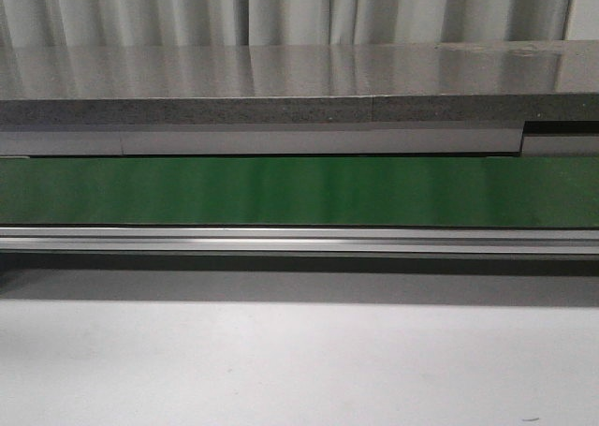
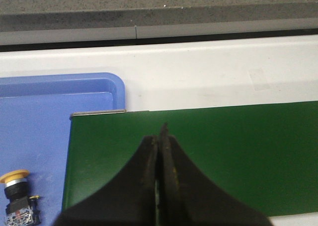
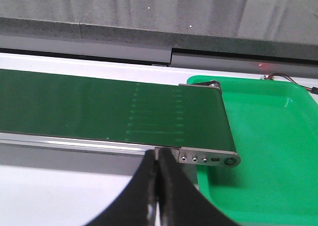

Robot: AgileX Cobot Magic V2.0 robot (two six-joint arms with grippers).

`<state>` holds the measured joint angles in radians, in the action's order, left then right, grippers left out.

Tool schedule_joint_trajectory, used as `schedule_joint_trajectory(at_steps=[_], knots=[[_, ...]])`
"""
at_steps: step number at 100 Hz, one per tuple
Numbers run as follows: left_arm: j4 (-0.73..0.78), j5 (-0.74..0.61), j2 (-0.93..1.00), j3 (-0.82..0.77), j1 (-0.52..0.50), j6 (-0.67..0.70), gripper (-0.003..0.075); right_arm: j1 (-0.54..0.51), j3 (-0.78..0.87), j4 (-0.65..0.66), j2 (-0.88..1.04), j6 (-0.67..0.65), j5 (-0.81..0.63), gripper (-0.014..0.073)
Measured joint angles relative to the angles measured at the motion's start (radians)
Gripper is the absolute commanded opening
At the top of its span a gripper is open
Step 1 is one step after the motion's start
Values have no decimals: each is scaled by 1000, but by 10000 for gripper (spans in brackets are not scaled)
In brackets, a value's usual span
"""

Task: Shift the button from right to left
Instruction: 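Open the left gripper and raise it away from the button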

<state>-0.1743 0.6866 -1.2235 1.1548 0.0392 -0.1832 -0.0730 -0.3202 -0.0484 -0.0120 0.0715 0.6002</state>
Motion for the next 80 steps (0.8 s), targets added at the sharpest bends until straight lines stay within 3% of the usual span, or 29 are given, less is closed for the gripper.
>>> schedule_joint_trajectory(at_steps=[80], knots=[[-38, -113, 496, -454, 23, -2, -20, 0, 0, 0, 0, 0, 0, -67]])
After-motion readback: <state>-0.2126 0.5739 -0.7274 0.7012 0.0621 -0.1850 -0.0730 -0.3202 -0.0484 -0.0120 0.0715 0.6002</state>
